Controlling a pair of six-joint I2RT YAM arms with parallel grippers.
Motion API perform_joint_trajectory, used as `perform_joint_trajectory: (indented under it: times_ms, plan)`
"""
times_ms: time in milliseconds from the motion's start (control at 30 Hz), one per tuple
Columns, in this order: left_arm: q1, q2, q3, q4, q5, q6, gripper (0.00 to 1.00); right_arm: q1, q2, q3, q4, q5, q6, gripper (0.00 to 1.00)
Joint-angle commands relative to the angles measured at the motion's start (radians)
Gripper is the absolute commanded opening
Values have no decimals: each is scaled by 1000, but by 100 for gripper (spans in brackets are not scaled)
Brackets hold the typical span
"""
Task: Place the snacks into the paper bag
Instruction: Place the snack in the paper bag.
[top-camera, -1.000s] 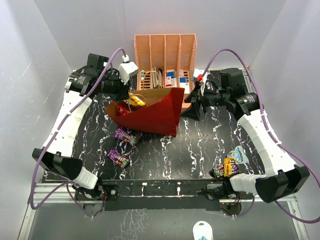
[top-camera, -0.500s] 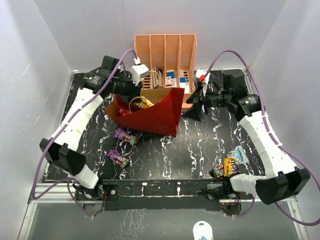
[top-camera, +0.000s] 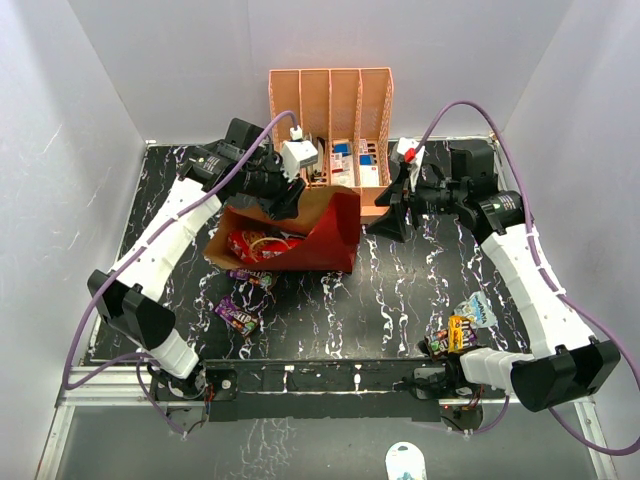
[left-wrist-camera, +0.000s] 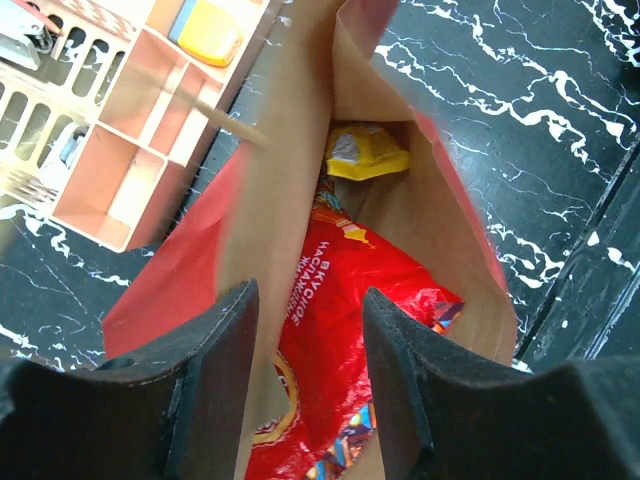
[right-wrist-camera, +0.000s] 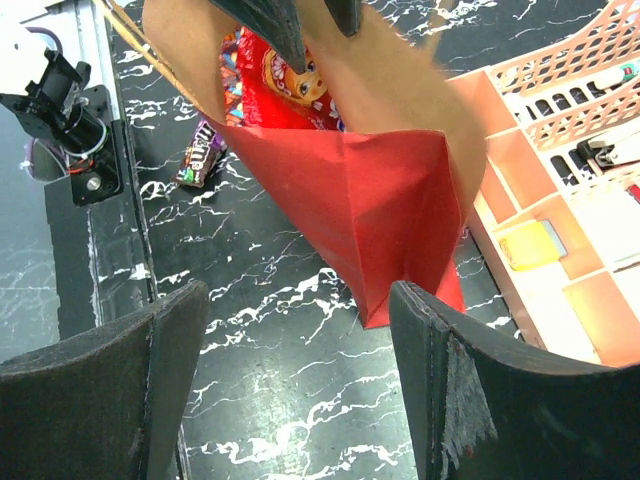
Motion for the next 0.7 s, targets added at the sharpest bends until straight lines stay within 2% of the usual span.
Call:
perform_joint_trajectory:
  times_ms: [0, 367, 667]
  plan:
    - [2, -39, 20, 8, -34, 6, 46, -8, -10, -9, 81, -21, 43, 76]
    - [2, 11, 20, 30, -54, 23, 49, 48, 139, -31, 208, 91, 71, 77]
    - [2, 69, 39, 79, -112, 58, 49, 89, 188, 42, 261, 115, 112, 83]
